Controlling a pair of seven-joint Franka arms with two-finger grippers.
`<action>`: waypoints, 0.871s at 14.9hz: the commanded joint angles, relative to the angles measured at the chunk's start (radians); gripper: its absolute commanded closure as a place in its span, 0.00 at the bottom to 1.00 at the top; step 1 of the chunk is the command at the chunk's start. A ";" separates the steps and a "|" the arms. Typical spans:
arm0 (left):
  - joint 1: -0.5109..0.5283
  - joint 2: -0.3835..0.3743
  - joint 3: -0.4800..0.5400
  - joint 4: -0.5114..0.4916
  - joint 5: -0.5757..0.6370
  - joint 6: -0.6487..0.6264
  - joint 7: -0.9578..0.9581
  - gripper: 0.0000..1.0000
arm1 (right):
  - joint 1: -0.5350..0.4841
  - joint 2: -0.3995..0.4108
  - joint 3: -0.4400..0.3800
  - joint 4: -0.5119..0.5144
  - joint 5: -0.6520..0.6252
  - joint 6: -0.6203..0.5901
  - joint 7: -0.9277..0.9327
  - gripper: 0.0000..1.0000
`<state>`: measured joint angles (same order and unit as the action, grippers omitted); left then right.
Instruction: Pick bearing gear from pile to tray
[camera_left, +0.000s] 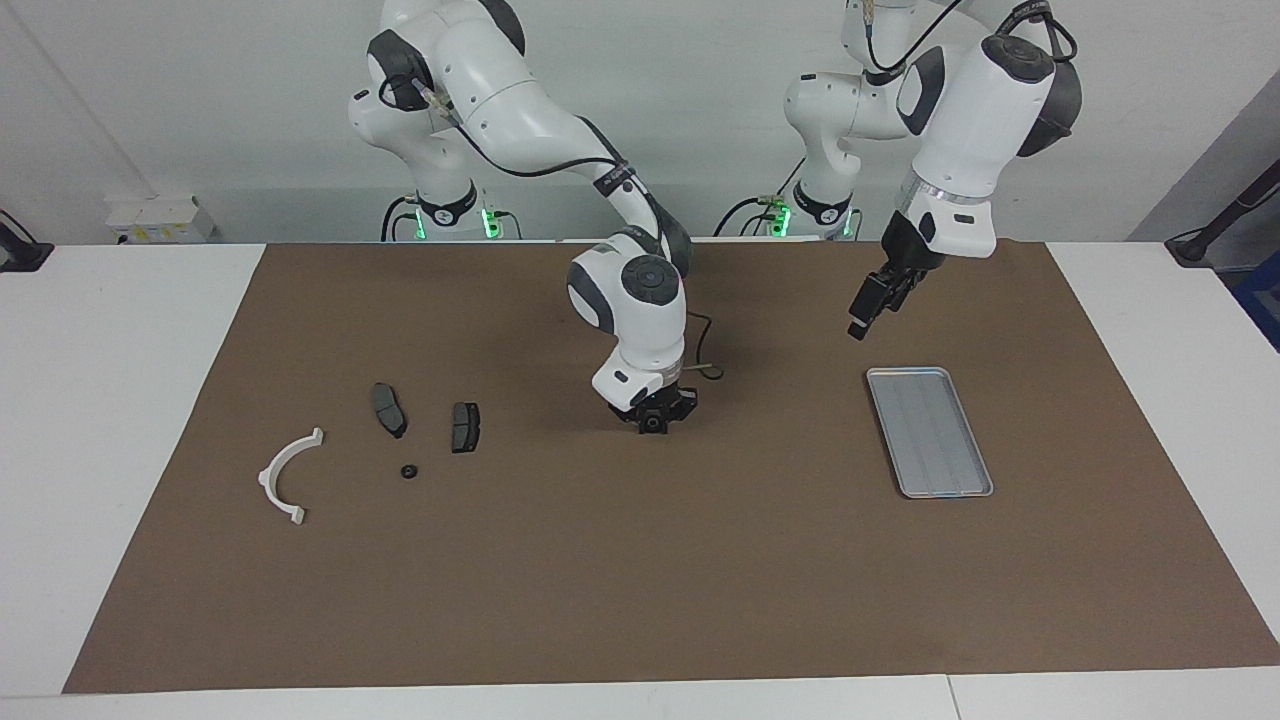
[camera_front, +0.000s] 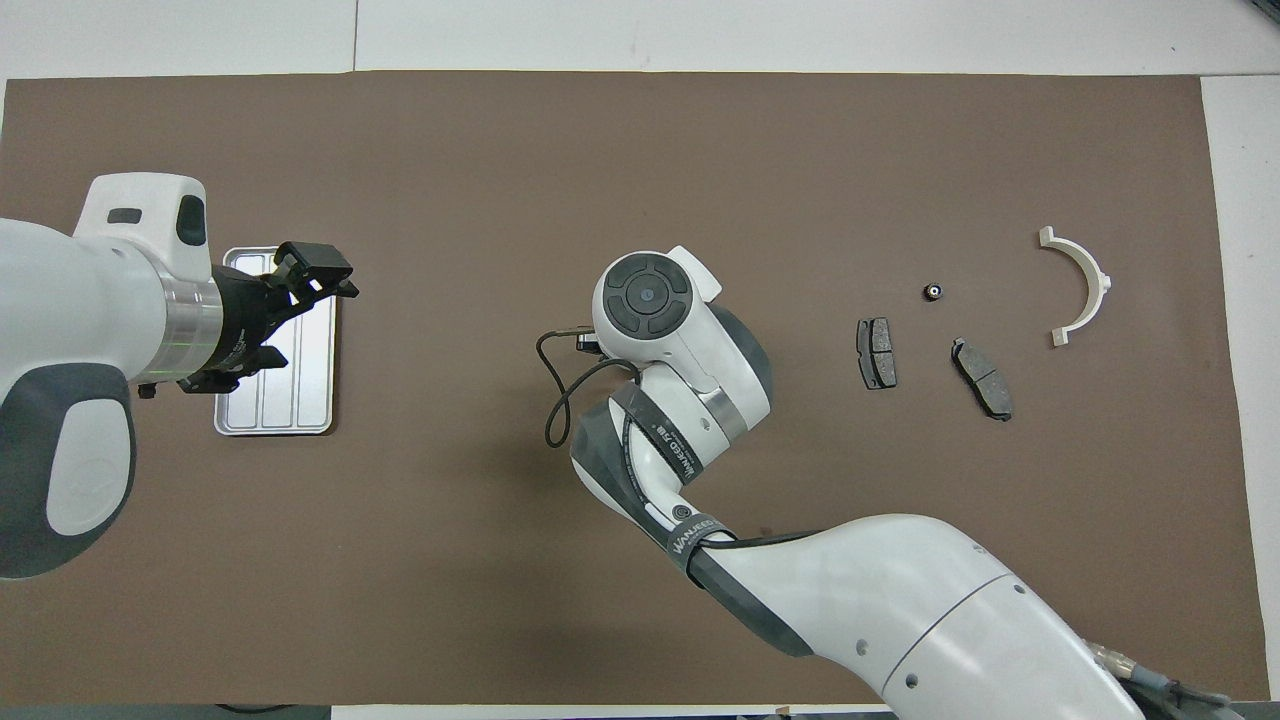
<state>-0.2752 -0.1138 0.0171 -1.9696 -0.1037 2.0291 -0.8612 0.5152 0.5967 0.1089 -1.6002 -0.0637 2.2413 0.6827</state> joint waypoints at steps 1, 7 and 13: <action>-0.062 0.054 0.012 0.008 -0.004 0.028 -0.019 0.00 | -0.018 -0.011 0.009 -0.026 0.012 0.005 0.009 0.26; -0.095 0.267 0.014 0.248 0.012 -0.058 -0.024 0.00 | -0.101 -0.058 0.003 0.069 -0.010 -0.121 -0.052 0.00; -0.209 0.462 0.018 0.377 0.059 -0.079 -0.038 0.00 | -0.378 -0.138 0.003 0.075 -0.001 -0.174 -0.518 0.00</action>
<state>-0.4281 0.2317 0.0177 -1.7136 -0.0699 1.9972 -0.8770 0.2151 0.4697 0.0945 -1.5185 -0.0665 2.0755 0.3025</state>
